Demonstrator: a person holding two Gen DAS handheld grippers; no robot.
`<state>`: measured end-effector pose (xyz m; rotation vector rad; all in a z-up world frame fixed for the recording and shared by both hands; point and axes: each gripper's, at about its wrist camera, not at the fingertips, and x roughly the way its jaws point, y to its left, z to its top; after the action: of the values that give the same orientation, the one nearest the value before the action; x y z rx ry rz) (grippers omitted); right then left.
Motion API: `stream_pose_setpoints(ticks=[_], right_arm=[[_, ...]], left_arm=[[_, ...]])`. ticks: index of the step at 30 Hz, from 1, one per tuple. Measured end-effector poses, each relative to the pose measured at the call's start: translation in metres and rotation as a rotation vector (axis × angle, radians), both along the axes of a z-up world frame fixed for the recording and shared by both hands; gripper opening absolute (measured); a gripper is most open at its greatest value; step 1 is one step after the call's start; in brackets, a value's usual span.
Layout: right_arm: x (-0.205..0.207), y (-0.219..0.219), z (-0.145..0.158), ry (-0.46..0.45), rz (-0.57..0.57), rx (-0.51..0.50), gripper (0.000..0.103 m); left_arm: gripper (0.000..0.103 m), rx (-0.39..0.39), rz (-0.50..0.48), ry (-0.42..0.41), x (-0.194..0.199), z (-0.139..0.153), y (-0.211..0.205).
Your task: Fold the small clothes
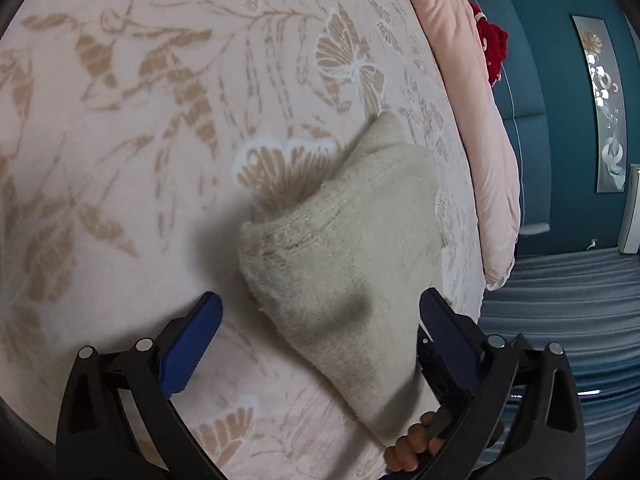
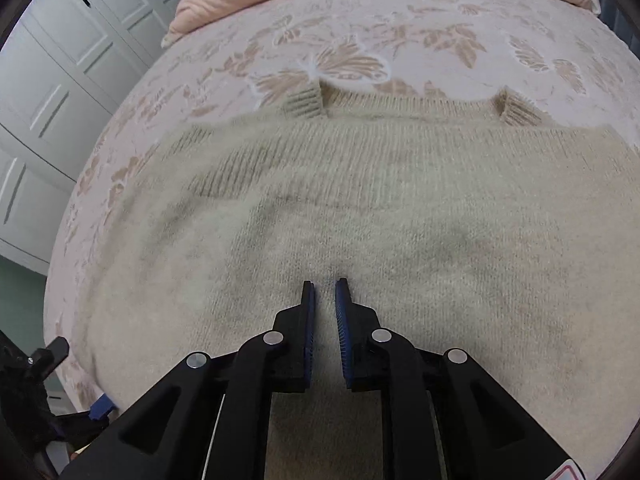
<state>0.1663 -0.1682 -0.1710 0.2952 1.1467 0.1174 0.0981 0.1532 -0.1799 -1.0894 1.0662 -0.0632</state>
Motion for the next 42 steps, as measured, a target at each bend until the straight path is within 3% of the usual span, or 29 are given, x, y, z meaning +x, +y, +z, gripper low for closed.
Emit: stream_pose_setpoints(ticks=[3, 4, 5, 7, 10, 11, 13, 14, 15, 18, 19, 21, 23, 25, 27, 29, 31, 32, 34, 37, 42], right_arm=[[-0.004, 0.001, 0.000, -0.018, 0.010, 0.000, 0.014], [-0.003, 0.001, 0.000, -0.019, 0.018, -0.002, 0.014], [-0.003, 0.000, 0.001, -0.019, 0.025, 0.000, 0.014], [-0.003, -0.005, 0.000, -0.016, 0.021, 0.035, 0.014], [-0.004, -0.019, -0.001, -0.016, -0.002, 0.129, 0.014], [-0.006, -0.024, -0.001, -0.016, -0.008, 0.157, 0.014], [-0.010, -0.035, 0.002, -0.013, -0.024, 0.219, 0.014], [-0.015, -0.042, 0.006, -0.018, -0.041, 0.243, 0.015], [-0.023, -0.053, 0.013, -0.034, -0.065, 0.264, 0.017], [-0.057, -0.100, 0.037, -0.112, -0.140, 0.302, 0.025], [-0.071, -0.121, 0.043, -0.131, -0.184, 0.308, 0.034], [-0.100, -0.162, 0.050, -0.142, -0.273, 0.293, 0.041], [-0.126, -0.193, 0.055, -0.135, -0.331, 0.236, 0.041], [-0.152, -0.214, 0.061, -0.140, -0.359, 0.192, 0.041], [-0.173, -0.225, 0.064, -0.143, -0.373, 0.171, 0.044], [-0.189, -0.229, 0.061, -0.136, -0.379, 0.152, 0.045], [-0.198, -0.224, 0.054, -0.122, -0.372, 0.144, 0.045], [-0.201, -0.219, 0.050, -0.112, -0.368, 0.150, 0.045], [-0.201, -0.207, 0.044, -0.096, -0.347, 0.172, 0.045], [-0.191, -0.178, 0.043, -0.090, -0.301, 0.171, 0.045], [-0.174, -0.144, 0.052, -0.096, -0.242, 0.196, 0.045]], left_arm=[[0.095, -0.028, -0.017, -0.039, 0.017, 0.001, -0.015], [0.085, -0.042, -0.025, -0.043, 0.023, 0.001, -0.020], [0.064, -0.078, -0.043, -0.052, 0.030, 0.001, -0.026], [0.045, -0.087, -0.077, -0.097, 0.039, 0.018, -0.043], [0.023, 0.034, -0.234, -0.299, 0.045, 0.077, -0.082], [0.020, 0.048, -0.290, -0.366, 0.045, 0.097, -0.098], [0.016, 0.042, -0.397, -0.476, 0.041, 0.134, -0.133], [0.002, 0.027, -0.463, -0.534, 0.038, 0.151, -0.154], [0.000, 0.008, -0.531, -0.581, 0.034, 0.166, -0.176], [0.000, 0.004, -0.749, -0.696, 0.010, 0.198, -0.255], [0.000, 0.015, -0.817, -0.718, 0.000, 0.201, -0.282], [0.001, 0.045, -0.923, -0.706, -0.016, 0.193, -0.327], [0.003, 0.018, -0.947, -0.621, -0.025, 0.175, -0.349], [0.009, 0.026, -0.895, -0.542, -0.026, 0.156, -0.345], [0.031, 0.089, -0.793, -0.484, -0.031, 0.142, -0.323], [0.078, 0.210, -0.622, -0.433, -0.043, 0.128, -0.281], [0.092, 0.355, -0.404, -0.373, -0.042, 0.119, -0.230], [0.092, 0.415, -0.318, -0.344, -0.040, 0.114, -0.206], [0.092, 0.470, -0.240, -0.266, -0.027, 0.102, -0.171], [0.092, 0.423, -0.185, -0.176, -0.008, 0.090, -0.142], [0.095, 0.374, -0.232, -0.214, 0.019, 0.091, -0.143]])
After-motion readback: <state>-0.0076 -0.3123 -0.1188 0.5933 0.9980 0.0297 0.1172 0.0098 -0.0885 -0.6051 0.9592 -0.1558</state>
